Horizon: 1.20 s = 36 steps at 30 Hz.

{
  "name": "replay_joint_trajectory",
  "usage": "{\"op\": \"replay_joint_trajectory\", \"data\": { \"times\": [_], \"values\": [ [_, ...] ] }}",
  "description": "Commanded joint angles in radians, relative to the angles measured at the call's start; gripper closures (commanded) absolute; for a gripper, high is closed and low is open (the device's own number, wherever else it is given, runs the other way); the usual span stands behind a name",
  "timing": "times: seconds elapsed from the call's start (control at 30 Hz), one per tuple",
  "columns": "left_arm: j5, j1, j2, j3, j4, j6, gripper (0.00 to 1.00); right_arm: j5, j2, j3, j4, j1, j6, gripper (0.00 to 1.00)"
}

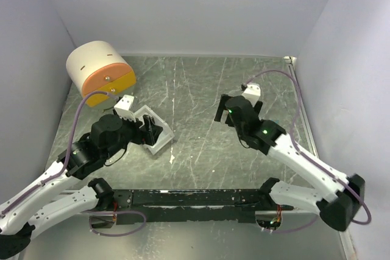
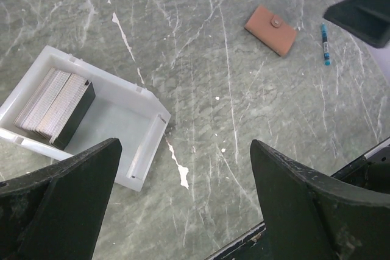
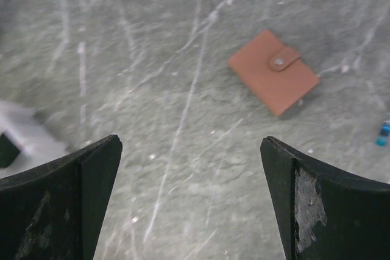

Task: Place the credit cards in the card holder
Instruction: Move the card holder to the center of the board.

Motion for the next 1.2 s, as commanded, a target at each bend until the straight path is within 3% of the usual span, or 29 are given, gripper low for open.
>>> {"op": "replay_joint_trajectory", "data": {
  "times": [0.0,0.17,0.33,0.43,0.8,1.17],
  "values": [
    [-0.002,0.006,-0.022,-0.007,-0.01,0.045,0.01,0.183,0.166,0.078,-0.044,-0.019,-0.032,0.0],
    [0.01,0.006,-0.037,-0.018,-0.009,0.062,0.01,0.181,0.344,0.135,-0.018,-0.082,-0.127,0.08],
    [0.014,0.006,-0.035,-0.014,-0.011,0.072,0.01,0.019,0.435,0.124,0.067,-0.232,-0.189,0.26],
    [0.02,0.006,-0.033,-0.014,-0.011,0.074,0.01,-0.085,0.461,0.097,0.123,-0.332,-0.204,0.32],
    [0.032,0.006,-0.021,-0.013,-0.008,0.083,0.01,-0.365,0.648,0.102,0.28,-0.54,-0.266,0.3],
    [0.041,0.006,-0.025,-0.016,-0.002,0.088,0.01,-0.51,0.759,0.134,0.338,-0.603,-0.342,0.3]
  ]
}}
